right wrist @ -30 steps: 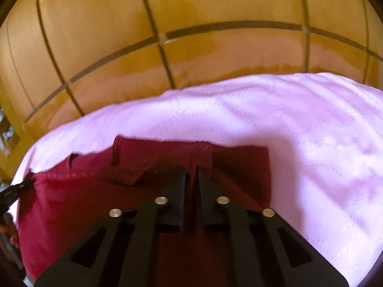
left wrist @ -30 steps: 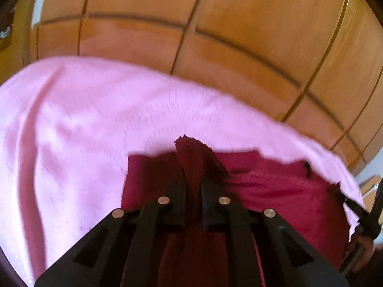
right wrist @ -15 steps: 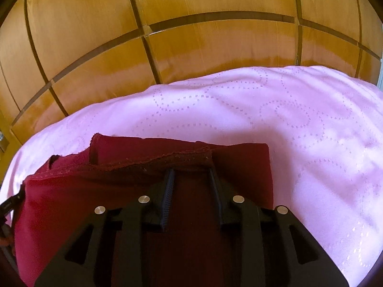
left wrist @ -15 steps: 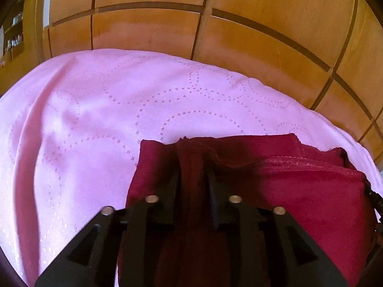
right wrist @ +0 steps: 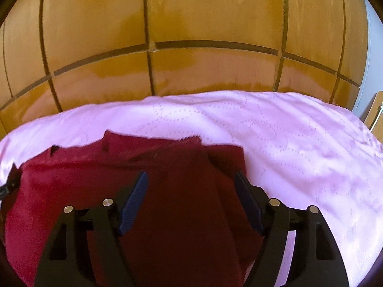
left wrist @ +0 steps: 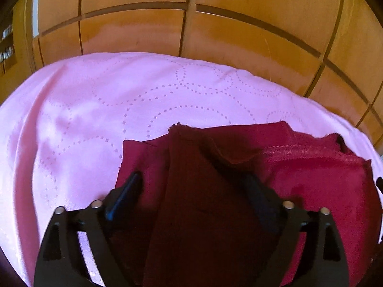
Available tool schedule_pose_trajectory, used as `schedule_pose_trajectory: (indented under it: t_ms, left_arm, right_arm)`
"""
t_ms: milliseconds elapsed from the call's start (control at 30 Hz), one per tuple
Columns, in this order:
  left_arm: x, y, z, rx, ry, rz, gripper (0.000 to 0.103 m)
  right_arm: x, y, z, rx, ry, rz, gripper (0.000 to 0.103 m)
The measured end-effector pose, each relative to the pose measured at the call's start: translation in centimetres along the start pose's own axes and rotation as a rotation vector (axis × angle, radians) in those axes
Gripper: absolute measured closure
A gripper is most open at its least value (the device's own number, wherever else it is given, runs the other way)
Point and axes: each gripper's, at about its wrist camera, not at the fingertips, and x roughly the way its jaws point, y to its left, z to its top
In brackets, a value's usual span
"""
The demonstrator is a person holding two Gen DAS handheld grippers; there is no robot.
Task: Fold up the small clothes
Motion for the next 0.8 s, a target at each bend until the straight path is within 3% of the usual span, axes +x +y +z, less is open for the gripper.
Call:
schedule_pose_trajectory:
  t_ms: [267, 467, 800]
  left_arm:
    - [-1.7, 0.5, -0.4, -0.002, 0.013, 0.005, 0.011]
    - [-3.1, 0.7, -2.7, 0.070, 0.001, 0.055, 0.011]
    - [-2.3, 1.9, -3.0, 0.008, 0.037, 0.013, 0.007]
  right_arm:
    - [0.3, 0.8, -2.1, -0.028, 0.028, -0.013, 0.029]
    - [1.4, 0.2, -2.5, 0.002, 0.066, -0.011, 0.025]
    - [2.6, 0.8, -2.8, -0.037, 0.086, -0.050, 0.021]
